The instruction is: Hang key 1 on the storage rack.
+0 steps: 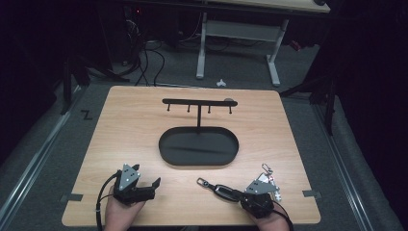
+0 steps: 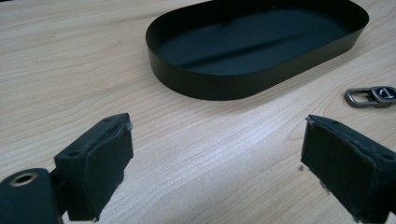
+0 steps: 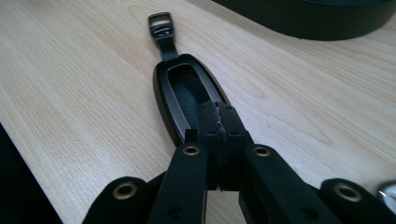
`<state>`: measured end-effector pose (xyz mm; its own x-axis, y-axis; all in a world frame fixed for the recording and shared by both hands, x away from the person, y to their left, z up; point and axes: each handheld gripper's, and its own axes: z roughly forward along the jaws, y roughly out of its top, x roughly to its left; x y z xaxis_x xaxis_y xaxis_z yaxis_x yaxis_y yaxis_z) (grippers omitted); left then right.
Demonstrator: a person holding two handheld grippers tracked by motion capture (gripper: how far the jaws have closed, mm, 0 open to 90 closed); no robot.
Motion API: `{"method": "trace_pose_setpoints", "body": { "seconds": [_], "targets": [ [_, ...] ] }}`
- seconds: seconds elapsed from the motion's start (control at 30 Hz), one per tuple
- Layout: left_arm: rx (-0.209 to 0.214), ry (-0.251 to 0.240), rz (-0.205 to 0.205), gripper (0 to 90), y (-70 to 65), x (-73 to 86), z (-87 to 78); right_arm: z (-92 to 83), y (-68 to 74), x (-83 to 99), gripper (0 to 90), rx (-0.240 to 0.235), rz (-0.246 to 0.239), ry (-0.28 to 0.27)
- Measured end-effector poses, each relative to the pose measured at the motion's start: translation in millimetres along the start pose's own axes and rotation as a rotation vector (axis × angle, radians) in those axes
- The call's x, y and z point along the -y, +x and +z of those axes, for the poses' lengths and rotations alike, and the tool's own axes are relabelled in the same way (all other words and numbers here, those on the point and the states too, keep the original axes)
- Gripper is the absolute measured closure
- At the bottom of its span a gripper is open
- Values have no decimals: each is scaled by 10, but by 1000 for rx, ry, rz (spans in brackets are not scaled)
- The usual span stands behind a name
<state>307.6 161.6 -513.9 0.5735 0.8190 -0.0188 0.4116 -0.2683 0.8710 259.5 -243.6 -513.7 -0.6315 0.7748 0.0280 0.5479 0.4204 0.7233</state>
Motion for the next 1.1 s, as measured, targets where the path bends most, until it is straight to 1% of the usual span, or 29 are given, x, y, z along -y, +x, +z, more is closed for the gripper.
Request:
{"method": "trace_pose_setpoints", "body": {
  "seconds": [0.07,0.17,0.2,0.23,0.37,0.57,0.73,0.8,0.83,0.9,1.0,1.03,1.1],
  "targets": [
    [8,-5,-2,95,1,-12,11,-28,-30,17,900,9,16,-2],
    [15,-5,1,96,-4,-26,34,-57,-65,41,900,22,22,-4],
    [24,-8,4,96,-14,-42,62,-87,-99,69,900,33,33,-6],
    [24,-8,4,97,-14,-42,62,-87,-99,69,900,33,33,-6],
    [42,-15,16,99,-44,-86,131,-168,-141,147,900,49,57,-4],
    [56,-25,21,101,-75,-127,180,-234,-128,199,900,55,71,-2],
    [58,-30,21,103,-82,-143,182,-250,-106,207,900,56,69,-2],
    [57,-29,21,104,-82,-145,179,-263,-102,201,895,57,68,-12],
    [57,-28,22,107,-82,-143,177,-281,-104,184,871,61,66,-27],
    [53,-25,21,111,-78,-125,158,-291,-115,161,850,64,68,-38],
    [40,-31,20,118,-55,-93,102,-289,-138,107,803,65,62,-45],
    [40,-31,20,119,-55,-93,102,-289,-138,107,803,65,62,-45],
    [32,-30,16,119,-26,-64,52,-258,-167,41,760,71,65,-53]
  ]
}}
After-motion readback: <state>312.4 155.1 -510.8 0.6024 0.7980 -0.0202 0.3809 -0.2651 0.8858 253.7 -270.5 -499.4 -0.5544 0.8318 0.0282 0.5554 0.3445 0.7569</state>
